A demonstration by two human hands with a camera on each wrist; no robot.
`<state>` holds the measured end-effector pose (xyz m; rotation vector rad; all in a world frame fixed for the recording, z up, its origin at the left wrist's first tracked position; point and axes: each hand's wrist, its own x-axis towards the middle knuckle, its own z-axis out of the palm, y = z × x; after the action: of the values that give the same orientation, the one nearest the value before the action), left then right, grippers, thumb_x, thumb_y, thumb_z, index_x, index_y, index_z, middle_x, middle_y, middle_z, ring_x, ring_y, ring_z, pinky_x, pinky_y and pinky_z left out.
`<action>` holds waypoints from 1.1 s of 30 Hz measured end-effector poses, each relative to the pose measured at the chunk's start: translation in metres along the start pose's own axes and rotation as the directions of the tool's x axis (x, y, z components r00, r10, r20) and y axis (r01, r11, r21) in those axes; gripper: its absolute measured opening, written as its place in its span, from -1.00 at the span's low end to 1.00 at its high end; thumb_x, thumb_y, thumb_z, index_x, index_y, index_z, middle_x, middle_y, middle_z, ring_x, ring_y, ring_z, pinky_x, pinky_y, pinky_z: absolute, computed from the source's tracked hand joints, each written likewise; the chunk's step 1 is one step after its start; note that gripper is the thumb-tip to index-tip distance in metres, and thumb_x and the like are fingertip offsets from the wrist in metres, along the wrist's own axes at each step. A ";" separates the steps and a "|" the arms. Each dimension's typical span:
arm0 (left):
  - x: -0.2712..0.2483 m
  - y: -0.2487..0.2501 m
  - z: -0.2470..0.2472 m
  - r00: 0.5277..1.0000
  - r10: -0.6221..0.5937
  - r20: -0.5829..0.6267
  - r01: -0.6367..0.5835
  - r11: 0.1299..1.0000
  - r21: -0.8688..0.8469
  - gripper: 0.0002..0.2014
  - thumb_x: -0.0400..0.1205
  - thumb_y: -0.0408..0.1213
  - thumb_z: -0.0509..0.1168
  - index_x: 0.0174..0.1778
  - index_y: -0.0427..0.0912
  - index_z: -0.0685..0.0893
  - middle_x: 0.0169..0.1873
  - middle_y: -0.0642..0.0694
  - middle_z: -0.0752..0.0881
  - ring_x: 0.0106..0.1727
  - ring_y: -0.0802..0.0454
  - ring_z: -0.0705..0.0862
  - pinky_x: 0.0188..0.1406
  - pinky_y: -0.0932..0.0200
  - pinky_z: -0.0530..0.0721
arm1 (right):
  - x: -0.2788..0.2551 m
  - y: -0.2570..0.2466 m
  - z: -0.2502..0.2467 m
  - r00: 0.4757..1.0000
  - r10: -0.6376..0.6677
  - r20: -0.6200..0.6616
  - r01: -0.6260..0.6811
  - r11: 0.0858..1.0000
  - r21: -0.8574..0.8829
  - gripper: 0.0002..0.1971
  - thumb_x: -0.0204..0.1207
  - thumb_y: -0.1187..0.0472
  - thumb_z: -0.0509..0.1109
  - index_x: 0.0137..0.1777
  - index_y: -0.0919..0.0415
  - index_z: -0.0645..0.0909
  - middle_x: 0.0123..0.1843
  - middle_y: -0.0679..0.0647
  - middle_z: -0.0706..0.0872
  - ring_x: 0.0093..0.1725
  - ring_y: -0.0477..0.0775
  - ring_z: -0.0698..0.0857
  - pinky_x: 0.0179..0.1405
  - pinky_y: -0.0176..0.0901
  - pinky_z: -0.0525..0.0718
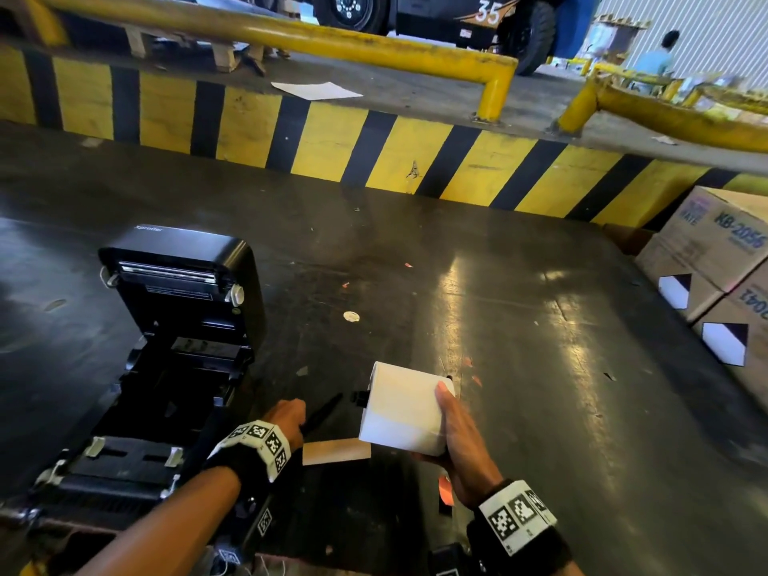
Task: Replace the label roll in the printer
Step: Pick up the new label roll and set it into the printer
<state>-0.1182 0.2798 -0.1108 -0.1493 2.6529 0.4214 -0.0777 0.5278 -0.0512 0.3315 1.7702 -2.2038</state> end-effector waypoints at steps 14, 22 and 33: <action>-0.056 0.008 -0.027 0.898 0.338 -0.283 -0.439 0.628 -0.643 -0.32 0.49 -0.38 0.43 0.50 0.10 0.35 0.24 0.00 0.71 0.24 0.19 0.68 0.33 0.01 0.65 | 0.015 0.003 0.033 0.999 0.030 0.045 -0.030 1.000 -0.004 -0.62 0.60 -0.16 0.14 0.13 0.07 0.62 -0.10 0.06 0.86 -0.17 0.08 0.82 -0.46 -0.14 0.70; -0.086 -0.027 -0.056 0.881 0.328 -0.342 -0.431 0.855 -0.288 -0.17 0.53 -0.30 0.32 0.63 0.06 -0.02 0.31 -0.09 0.52 0.33 -0.05 0.55 0.38 -0.01 0.55 | 0.021 -0.001 0.092 0.999 0.018 0.047 -0.012 0.993 -0.114 -0.64 0.58 -0.21 0.14 0.14 -0.03 0.59 0.04 0.06 0.80 -0.01 0.16 0.78 -0.22 0.02 0.74; -0.101 -0.131 -0.143 0.984 0.161 -0.072 -0.145 0.507 -0.850 -0.66 0.73 -0.05 -0.06 0.15 0.01 0.61 0.10 -0.25 0.77 0.17 -0.20 0.72 0.18 -0.07 0.65 | 0.021 0.003 0.231 0.973 -0.186 0.134 0.209 0.961 -0.182 -0.71 0.65 0.02 0.18 0.27 0.06 0.57 0.20 0.16 0.75 0.18 0.17 0.73 0.11 0.17 0.75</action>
<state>-0.0648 0.1140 0.0211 -0.2005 2.1758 1.7755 -0.0947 0.3000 -0.0117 -0.0187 2.0091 -2.1039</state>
